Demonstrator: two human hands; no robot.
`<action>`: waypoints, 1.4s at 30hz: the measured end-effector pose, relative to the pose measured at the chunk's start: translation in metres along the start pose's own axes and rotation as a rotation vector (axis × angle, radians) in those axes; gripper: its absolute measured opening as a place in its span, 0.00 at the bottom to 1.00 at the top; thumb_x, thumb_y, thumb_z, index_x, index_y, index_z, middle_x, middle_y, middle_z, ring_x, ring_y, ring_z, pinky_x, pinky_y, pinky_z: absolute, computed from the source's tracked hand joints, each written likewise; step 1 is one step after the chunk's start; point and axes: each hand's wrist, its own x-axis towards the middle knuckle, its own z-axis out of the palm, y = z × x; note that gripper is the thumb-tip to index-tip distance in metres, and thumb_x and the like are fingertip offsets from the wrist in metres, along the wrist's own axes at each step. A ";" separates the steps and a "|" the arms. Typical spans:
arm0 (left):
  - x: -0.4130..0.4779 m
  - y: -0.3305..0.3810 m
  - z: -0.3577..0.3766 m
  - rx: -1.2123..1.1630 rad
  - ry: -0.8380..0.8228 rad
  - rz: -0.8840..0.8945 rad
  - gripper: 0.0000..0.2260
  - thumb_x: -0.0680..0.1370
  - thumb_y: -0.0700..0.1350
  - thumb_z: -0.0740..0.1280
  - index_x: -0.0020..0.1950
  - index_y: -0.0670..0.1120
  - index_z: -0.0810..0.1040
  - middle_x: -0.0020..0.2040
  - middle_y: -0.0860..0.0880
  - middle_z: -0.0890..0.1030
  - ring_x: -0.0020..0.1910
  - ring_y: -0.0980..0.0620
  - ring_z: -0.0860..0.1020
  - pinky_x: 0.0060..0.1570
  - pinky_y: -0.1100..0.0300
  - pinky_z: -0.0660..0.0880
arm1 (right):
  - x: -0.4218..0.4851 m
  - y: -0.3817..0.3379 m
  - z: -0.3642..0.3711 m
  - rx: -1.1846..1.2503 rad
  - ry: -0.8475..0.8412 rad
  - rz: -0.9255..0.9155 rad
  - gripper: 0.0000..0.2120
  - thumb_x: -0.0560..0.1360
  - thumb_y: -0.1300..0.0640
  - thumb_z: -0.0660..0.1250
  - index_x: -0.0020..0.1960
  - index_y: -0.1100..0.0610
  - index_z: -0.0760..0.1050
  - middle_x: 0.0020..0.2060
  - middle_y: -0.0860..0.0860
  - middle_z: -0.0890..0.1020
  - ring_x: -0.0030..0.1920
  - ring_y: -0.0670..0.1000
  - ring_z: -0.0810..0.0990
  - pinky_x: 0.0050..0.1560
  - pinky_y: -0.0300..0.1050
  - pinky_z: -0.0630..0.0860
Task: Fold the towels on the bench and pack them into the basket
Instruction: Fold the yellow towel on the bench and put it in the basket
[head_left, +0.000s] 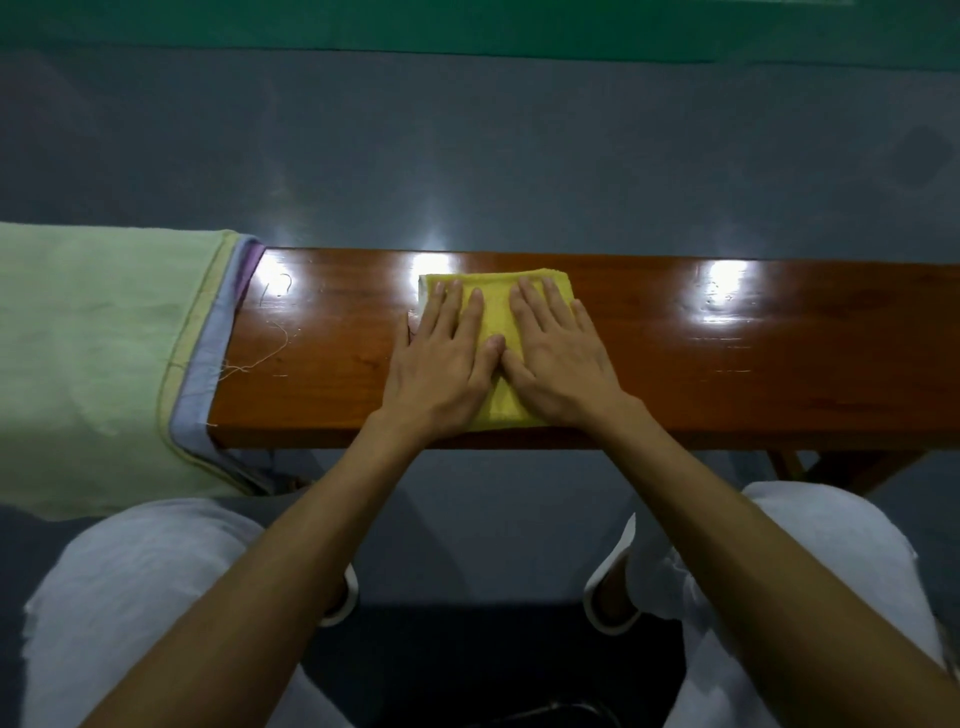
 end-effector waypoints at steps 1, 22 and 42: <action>0.000 0.000 0.000 0.013 0.005 -0.002 0.32 0.84 0.64 0.40 0.85 0.50 0.45 0.85 0.49 0.44 0.83 0.51 0.40 0.79 0.42 0.40 | -0.001 0.003 0.000 0.024 -0.011 0.030 0.34 0.84 0.39 0.43 0.84 0.56 0.41 0.83 0.52 0.43 0.82 0.53 0.38 0.81 0.58 0.43; -0.007 -0.024 -0.009 -0.298 0.073 -0.010 0.35 0.80 0.67 0.51 0.83 0.51 0.58 0.84 0.50 0.52 0.83 0.49 0.45 0.79 0.45 0.44 | -0.010 0.021 -0.006 0.293 0.041 0.156 0.40 0.82 0.34 0.50 0.84 0.54 0.39 0.83 0.51 0.43 0.83 0.55 0.44 0.81 0.58 0.46; -0.055 -0.059 -0.021 -0.469 0.073 0.122 0.26 0.70 0.66 0.74 0.63 0.58 0.71 0.60 0.51 0.74 0.59 0.49 0.76 0.57 0.44 0.78 | -0.068 0.052 -0.008 0.415 0.150 -0.258 0.44 0.65 0.35 0.76 0.74 0.52 0.64 0.65 0.48 0.71 0.61 0.49 0.71 0.56 0.48 0.74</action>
